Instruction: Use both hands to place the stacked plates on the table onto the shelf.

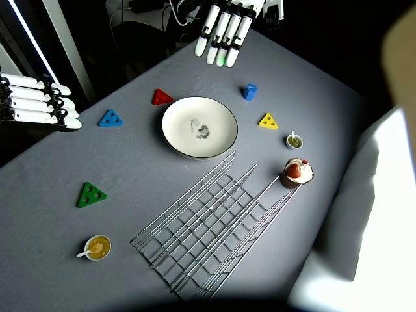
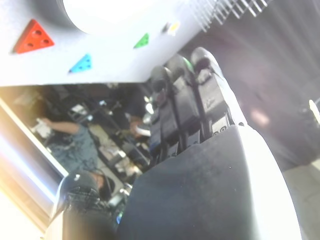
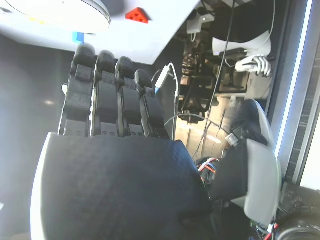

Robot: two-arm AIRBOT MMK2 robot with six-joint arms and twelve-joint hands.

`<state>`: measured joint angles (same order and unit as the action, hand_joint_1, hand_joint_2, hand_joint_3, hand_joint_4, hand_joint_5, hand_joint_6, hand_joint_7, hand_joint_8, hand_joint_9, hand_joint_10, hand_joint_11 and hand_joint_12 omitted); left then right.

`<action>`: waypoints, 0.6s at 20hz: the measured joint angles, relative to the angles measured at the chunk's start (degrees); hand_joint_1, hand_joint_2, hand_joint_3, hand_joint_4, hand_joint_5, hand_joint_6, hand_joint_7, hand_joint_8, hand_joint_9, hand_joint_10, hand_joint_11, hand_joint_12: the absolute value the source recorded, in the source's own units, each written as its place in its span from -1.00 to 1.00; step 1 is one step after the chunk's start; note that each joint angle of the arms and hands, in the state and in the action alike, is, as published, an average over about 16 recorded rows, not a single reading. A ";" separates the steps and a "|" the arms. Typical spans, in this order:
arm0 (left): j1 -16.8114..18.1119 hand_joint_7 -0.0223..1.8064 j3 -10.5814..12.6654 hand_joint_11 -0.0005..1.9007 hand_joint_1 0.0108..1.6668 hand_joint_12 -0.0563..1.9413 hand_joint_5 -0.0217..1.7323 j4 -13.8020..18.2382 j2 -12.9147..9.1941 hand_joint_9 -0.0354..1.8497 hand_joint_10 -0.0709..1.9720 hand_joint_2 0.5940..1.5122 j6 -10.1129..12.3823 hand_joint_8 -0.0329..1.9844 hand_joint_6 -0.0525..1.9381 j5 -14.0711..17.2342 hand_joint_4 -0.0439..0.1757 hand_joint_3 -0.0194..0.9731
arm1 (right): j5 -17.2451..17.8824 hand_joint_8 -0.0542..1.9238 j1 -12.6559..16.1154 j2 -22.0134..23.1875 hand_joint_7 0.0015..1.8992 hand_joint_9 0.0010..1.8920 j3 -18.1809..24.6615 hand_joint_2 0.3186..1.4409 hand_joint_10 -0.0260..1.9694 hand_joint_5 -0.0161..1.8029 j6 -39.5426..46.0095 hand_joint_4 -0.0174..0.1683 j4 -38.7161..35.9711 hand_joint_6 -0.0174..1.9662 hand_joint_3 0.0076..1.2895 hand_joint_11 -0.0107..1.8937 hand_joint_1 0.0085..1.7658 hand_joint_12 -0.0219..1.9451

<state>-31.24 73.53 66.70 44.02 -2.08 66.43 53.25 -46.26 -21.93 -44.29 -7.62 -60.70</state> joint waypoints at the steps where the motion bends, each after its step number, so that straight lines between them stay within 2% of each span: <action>1: 0.00 -0.81 0.00 -0.88 -0.97 -0.84 -0.81 0.02 0.00 -0.80 -0.92 -0.23 0.00 -0.97 -0.95 0.00 -0.62 -0.92 | 0.00 -0.92 0.00 0.00 -0.80 -0.81 0.00 -0.05 -0.95 -0.84 0.00 -0.85 0.00 -0.95 -0.96 -0.87 -0.98 -0.88; 7: 0.00 -0.79 0.00 -0.87 -0.97 -0.85 -0.81 0.10 -0.01 -0.79 -0.92 -0.23 -0.06 -0.97 -0.95 0.10 -0.62 -0.92 | 0.00 -0.93 0.00 -0.06 -0.81 -0.81 0.01 -0.01 -0.96 -0.84 0.00 -0.85 -0.02 -0.96 -0.97 -0.86 -0.98 -0.89; 12: 0.00 -0.78 0.22 -0.86 -0.97 -0.86 -0.80 -1.55 0.07 -0.78 -0.91 -0.22 -2.29 -0.97 -0.95 1.35 -0.62 -0.92 | -0.01 -0.94 0.00 -0.14 -0.79 -0.80 0.02 0.04 -0.98 -0.83 0.06 -0.85 -0.03 -0.97 -0.98 -0.83 -0.98 -0.91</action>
<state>-31.24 73.75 65.15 44.09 -4.37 67.78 53.24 -46.26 -22.07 -44.27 -7.56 -60.73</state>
